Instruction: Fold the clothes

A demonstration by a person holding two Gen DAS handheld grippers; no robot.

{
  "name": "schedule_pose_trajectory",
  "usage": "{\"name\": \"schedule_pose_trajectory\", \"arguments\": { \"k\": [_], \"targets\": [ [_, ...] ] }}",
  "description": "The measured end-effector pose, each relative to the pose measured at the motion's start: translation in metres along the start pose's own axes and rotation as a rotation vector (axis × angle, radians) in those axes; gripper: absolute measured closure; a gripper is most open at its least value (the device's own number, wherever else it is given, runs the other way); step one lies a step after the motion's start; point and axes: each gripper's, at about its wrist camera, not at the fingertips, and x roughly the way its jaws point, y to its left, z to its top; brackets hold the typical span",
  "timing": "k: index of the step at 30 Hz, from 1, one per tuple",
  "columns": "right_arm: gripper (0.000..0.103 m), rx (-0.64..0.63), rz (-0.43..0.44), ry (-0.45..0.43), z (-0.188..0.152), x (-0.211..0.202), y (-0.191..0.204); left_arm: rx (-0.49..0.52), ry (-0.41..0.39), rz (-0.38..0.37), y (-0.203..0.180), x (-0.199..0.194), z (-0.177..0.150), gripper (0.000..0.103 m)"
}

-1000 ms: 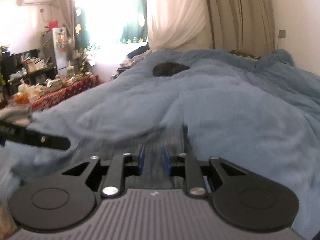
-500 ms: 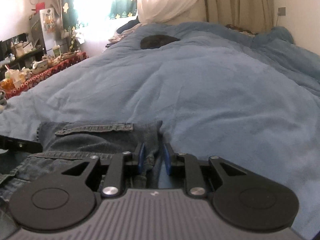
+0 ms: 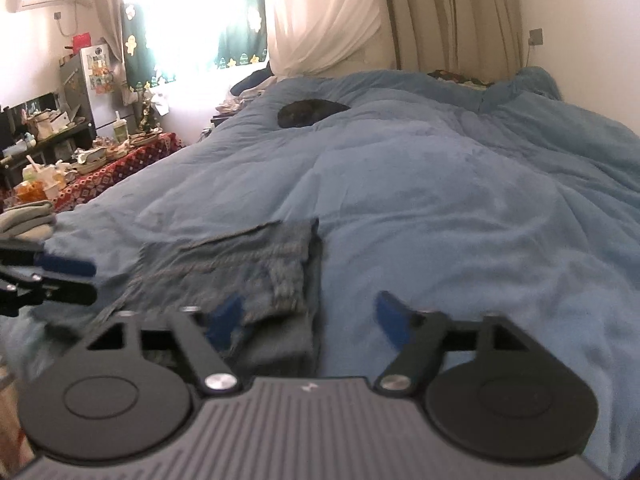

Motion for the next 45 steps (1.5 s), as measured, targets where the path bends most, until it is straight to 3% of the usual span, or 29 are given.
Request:
{"name": "schedule_pose_trajectory", "arguments": {
  "k": [2,4,8,16,18,20,22,24,27,28,30,33,38,41,45],
  "targets": [
    [0.002,0.019,0.026,0.007,-0.011,-0.021,-0.001,0.049,-0.008,0.016,-0.009,0.001,-0.002,0.024],
    [0.001,0.056,0.047,0.03,-0.02,-0.033,-0.004,0.098,-0.017,0.032,-0.018,0.003,-0.004,0.017],
    [0.001,0.105,0.007,0.06,-0.031,-0.048,-0.006,0.197,-0.034,0.065,-0.037,0.006,-0.008,0.0],
    [0.001,0.16,-0.093,0.106,-0.051,-0.075,-0.007,0.431,-0.02,0.15,-0.072,0.021,-0.026,0.001],
    [0.001,0.172,-0.123,0.099,-0.054,-0.08,-0.003,0.47,-0.047,0.157,-0.079,0.024,-0.031,0.001],
    [0.001,0.181,-0.137,0.08,-0.055,-0.081,-0.002,0.571,-0.069,0.198,-0.088,0.03,-0.038,0.001],
    [0.001,0.208,-0.135,0.078,-0.055,-0.081,-0.001,0.626,-0.02,0.221,-0.092,0.042,-0.039,0.003],
    [0.001,0.263,-0.109,0.118,-0.055,-0.08,-0.003,0.649,0.05,0.223,-0.091,0.055,-0.038,0.011],
    [0.001,0.305,-0.065,0.141,-0.057,-0.084,-0.005,0.654,0.07,0.247,-0.087,0.065,-0.032,0.012],
    [0.001,0.307,-0.061,0.14,-0.058,-0.086,-0.005,0.685,0.077,0.265,-0.087,0.069,-0.031,0.013],
    [0.001,0.314,-0.053,0.139,-0.059,-0.088,-0.006,0.781,0.117,0.273,-0.089,0.077,-0.032,0.028],
    [0.001,0.34,-0.042,0.146,-0.059,-0.09,-0.01,0.896,0.168,0.26,-0.094,0.081,-0.035,0.032],
    [0.001,0.369,-0.027,0.145,-0.061,-0.088,-0.012,1.084,0.162,0.315,-0.103,0.09,-0.052,0.021],
    [0.001,0.382,-0.022,0.144,-0.061,-0.087,-0.012,1.092,0.18,0.331,-0.103,0.102,-0.054,0.018],
    [0.001,0.401,-0.013,0.14,-0.062,-0.087,-0.013,1.103,0.128,0.4,-0.098,0.111,-0.045,0.01]
  ]
}}
